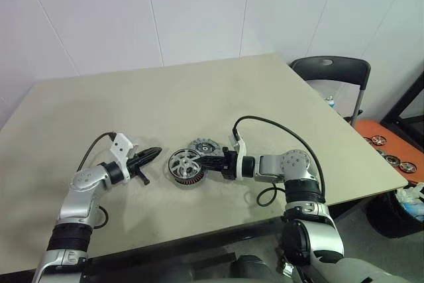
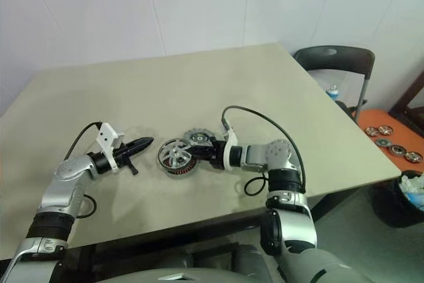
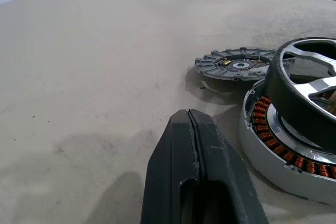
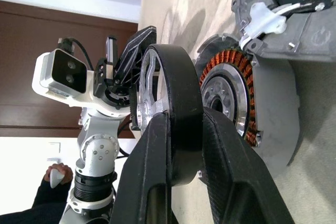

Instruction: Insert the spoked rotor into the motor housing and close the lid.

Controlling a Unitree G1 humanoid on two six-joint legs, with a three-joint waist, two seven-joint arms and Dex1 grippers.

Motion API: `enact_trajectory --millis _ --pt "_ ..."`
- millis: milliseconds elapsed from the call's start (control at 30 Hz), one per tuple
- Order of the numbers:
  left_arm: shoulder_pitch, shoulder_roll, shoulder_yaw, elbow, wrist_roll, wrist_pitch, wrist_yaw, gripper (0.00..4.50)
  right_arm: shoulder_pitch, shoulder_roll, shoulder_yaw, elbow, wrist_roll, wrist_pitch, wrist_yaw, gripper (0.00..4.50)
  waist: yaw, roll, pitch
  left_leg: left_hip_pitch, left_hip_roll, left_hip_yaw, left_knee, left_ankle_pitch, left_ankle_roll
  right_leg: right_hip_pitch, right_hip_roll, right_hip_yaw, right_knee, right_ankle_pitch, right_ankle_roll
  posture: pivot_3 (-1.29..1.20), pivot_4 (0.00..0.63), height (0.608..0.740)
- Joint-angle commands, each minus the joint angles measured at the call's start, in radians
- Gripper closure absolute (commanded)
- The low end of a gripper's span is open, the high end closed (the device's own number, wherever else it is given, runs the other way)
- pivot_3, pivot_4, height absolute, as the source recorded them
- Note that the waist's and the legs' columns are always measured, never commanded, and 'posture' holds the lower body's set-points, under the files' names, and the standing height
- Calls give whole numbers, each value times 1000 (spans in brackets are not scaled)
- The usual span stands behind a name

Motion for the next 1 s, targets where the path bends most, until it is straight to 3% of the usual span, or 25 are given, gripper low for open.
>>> enact_trajectory --millis 33,367,567,800,1000 --pt "-4 2 4 -24 -2 -11 2 4500 -15 0 -3 -27 12 -12 8 3736 0 0 0 0 0 0 0 0 0 0 0 0 0 0 0 0 0 740" --pt "-1 2 5 -25 1 -12 6 4500 -11 1 -1 -27 6 -22 10 3736 0 0 0 0 0 0 0 0 0 0 0 0 0 0 0 0 0 740" --pt "-4 2 4 -22 3 -14 8 4500 -12 3 4 -32 5 -36 9 2178 0 0 0 0 0 0 0 0 0 0 0 0 0 0 0 0 0 740" --pt "-3 2 3 -25 5 -10 14 4500 -10 -12 13 -21 -2 -43 19 2178 0 0 0 0 0 0 0 0 0 0 0 0 0 0 0 0 0 740" --pt "-9 1 -2 -17 9 -11 9 4500 -33 -104 68 -60 3 -40 96 2178 3 0 0 0 0 0 0 0 0 0 0 0 0 0 0 0 0 740"
